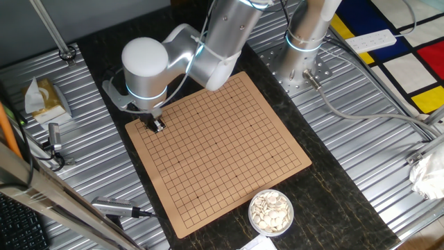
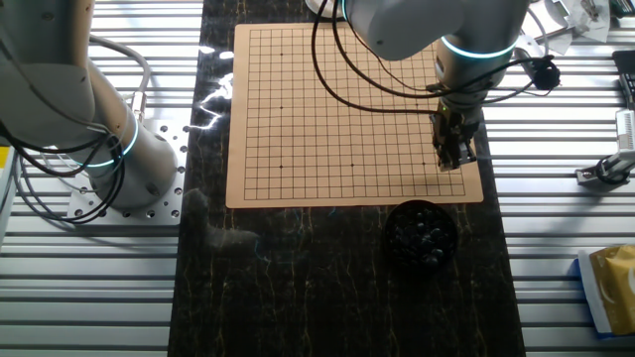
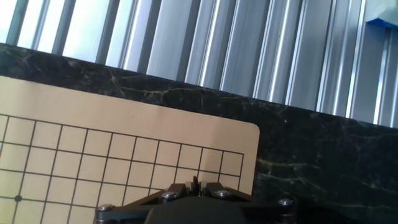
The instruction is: Play the first move as black on the 3-4 point in the upper right corner of the Go board
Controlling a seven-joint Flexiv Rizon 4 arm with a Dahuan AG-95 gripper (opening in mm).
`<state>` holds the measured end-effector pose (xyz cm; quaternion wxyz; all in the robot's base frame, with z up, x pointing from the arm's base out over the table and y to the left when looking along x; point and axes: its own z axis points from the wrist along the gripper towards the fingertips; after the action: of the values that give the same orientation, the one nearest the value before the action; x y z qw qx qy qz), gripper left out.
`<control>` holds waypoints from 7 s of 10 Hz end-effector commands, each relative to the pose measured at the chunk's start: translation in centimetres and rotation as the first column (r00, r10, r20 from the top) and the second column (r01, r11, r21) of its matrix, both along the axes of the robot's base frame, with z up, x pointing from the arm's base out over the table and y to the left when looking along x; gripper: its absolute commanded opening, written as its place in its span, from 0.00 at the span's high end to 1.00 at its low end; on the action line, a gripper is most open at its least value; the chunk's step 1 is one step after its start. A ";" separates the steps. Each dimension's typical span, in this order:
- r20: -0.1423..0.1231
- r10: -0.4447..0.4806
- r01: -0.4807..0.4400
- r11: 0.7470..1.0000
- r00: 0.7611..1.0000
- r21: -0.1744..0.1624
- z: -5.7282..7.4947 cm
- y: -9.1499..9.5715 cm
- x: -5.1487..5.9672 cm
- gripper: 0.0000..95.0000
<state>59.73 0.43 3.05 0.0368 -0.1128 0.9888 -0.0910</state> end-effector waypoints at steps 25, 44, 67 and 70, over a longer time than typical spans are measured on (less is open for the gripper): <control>-0.102 -0.038 0.040 0.999 0.994 0.015 0.2 0.2 -0.1 1.00; -0.111 -0.035 0.034 0.999 0.993 -0.013 -0.5 1.0 -0.7 1.00; -0.086 -0.024 0.023 1.000 0.996 -0.016 -0.8 0.9 -0.9 1.00; -0.083 -0.022 0.020 1.000 0.996 -0.017 -0.8 0.9 -0.9 1.00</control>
<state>58.85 1.34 2.24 -0.0068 -0.1058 0.9899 -0.0946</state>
